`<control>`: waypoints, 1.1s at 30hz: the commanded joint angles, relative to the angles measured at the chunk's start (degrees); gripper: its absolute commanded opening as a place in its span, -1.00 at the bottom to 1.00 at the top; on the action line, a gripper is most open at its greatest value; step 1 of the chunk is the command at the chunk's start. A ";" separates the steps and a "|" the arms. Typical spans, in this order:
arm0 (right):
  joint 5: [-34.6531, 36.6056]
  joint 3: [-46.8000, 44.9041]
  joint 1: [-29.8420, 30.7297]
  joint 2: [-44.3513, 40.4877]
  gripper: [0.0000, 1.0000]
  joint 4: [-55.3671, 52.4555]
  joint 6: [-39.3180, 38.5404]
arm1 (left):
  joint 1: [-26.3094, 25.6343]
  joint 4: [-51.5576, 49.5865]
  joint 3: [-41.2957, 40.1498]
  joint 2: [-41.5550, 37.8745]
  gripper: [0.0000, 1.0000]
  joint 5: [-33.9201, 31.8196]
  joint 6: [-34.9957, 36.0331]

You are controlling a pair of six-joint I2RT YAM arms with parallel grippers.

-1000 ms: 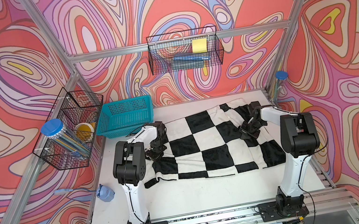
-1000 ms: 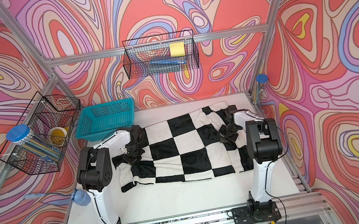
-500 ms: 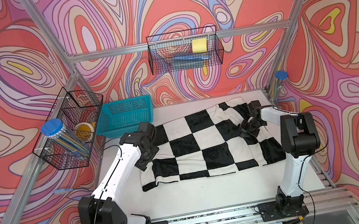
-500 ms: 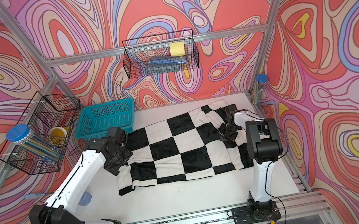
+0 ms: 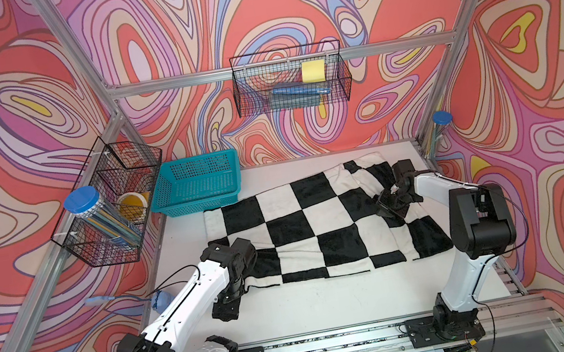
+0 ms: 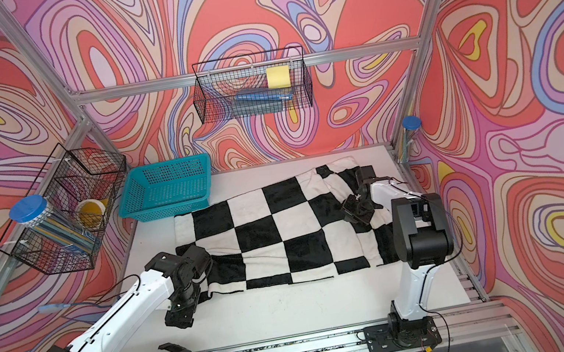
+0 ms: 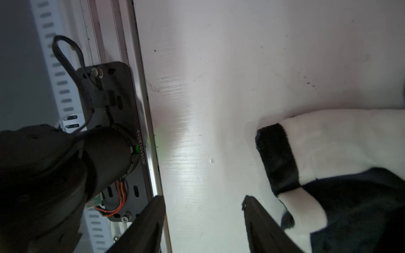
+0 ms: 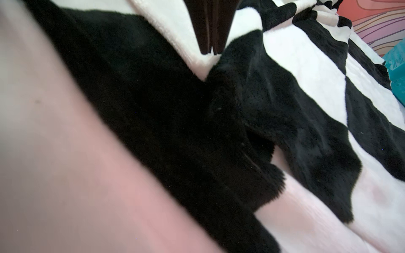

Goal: Roll up the pillowcase
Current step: Adjust the pillowcase at the center of the board.

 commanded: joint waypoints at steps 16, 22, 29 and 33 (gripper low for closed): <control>0.71 -0.34 0.52 -2.11 -1.00 0.10 -1.35 | 0.44 23.03 -11.06 -4.90 0.23 -4.65 1.09; 0.94 -0.24 0.52 -2.30 -1.00 -0.07 -1.69 | 2.08 28.00 -11.69 -2.48 0.23 -7.11 4.83; 1.66 0.30 0.52 -2.43 -1.00 -1.13 -2.31 | 5.22 32.27 -11.64 1.60 0.23 -5.25 9.31; 2.48 0.92 0.48 -2.46 -1.00 -2.11 -2.67 | 6.46 31.45 -9.98 4.74 0.24 -4.17 10.93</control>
